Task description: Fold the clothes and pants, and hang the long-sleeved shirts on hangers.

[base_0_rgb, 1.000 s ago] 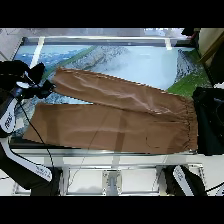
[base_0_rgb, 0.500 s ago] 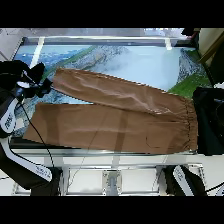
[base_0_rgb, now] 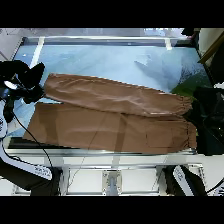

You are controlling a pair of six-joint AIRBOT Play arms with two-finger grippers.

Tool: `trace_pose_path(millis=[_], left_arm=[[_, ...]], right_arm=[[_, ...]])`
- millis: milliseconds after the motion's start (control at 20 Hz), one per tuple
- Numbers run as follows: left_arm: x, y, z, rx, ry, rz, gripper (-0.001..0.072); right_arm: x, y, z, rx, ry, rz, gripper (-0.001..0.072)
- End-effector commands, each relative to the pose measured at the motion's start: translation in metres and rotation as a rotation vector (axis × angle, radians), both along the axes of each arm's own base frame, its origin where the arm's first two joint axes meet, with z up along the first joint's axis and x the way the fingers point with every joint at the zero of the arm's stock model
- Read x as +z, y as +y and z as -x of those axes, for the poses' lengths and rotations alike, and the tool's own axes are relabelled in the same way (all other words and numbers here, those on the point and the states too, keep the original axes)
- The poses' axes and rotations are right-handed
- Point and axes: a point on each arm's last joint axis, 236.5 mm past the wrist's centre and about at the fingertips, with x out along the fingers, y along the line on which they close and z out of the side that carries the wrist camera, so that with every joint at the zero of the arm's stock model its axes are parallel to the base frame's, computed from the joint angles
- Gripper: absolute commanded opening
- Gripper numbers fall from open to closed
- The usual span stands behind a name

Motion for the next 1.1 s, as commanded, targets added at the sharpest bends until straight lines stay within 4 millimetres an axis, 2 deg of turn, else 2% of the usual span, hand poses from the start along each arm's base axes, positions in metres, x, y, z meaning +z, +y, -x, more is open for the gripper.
trace_pose_path(millis=[0,100,200,250,300,350,400,550,650,750,850,1000,1050], left_arm=[[0.02,-0.006,-0.001,-0.018,-0.039,0.04,0.0663],[0.045,0.008,0.02,-0.027,-0.025,0.023,0.0662],[0.064,0.031,0.068,-0.041,0.056,-0.033,0.0659],[0.068,0.038,0.1,-0.026,0.105,-0.041,0.0648],[0.07,0.039,0.13,0.003,0.135,-0.018,0.0617],[0.07,0.039,0.158,0.048,0.15,-0.001,0.0616],[0.068,0.038,0.188,0.118,0.155,0.022,0.0616],[0.054,0.036,0.259,0.334,0.169,0.093,0.0613],[0.041,0.024,0.284,0.371,0.143,0.2,0.0598],[0.035,0.022,0.293,0.413,0.081,0.323,0.0598],[0.037,0.03,0.305,0.439,0.03,0.388,0.0599],[0.031,0.053,0.335,0.517,0.019,0.363,0.0598],[0.029,0.059,0.338,0.53,0.006,0.355,0.0598]], right_arm=[[-0.003,-0.002,0.004,0.002,0.005,0.019,0.0432],[0.011,-0.02,0.014,0.002,0.011,0.118,0.0432],[0.015,-0.04,0.041,-0.056,0.049,0.167,0.0433],[0.015,-0.045,0.053,-0.079,0.06,0.162,0.0452],[0.015,-0.049,0.063,-0.107,0.066,0.145,0.0451],[0.018,-0.05,0.066,-0.127,0.048,0.113,0.0452],[0.022,-0.05,0.064,-0.125,0.01,0.087,0.0452],[0.035,-0.061,0.06,-0.164,-0.085,0.06,0.0451],[0.035,-0.061,0.062,-0.172,-0.085,0.05,0.045],[0.037,-0.056,0.059,-0.167,-0.098,0.028,0.045],[0.042,-0.052,0.052,-0.168,-0.13,0.002,0.045],[0.049,-0.044,0.044,-0.164,-0.171,-0.038,0.045],[0.051,-0.042,0.043,-0.161,-0.179,-0.05,0.045]])
